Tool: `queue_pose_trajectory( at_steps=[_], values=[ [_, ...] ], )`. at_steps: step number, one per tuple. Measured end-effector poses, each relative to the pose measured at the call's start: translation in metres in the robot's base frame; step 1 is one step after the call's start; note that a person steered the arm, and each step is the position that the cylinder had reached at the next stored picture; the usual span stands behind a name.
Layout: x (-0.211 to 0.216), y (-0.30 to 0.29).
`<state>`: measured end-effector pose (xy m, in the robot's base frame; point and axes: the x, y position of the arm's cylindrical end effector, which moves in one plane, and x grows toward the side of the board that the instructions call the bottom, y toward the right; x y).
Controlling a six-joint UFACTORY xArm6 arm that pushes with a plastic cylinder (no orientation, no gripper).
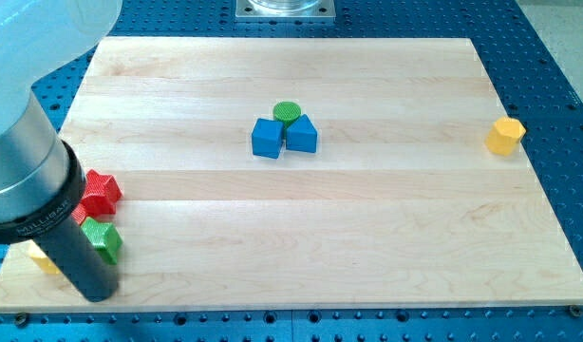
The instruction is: Keep the red blocks to the right of the yellow heart
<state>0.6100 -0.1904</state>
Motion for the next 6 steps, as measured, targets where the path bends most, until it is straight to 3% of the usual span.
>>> queue_pose_trajectory(
  at_steps=[3, 5, 6],
  values=[
    [0.002, -0.061],
    [-0.105, -0.041],
    [-0.1, -0.043]
  ],
)
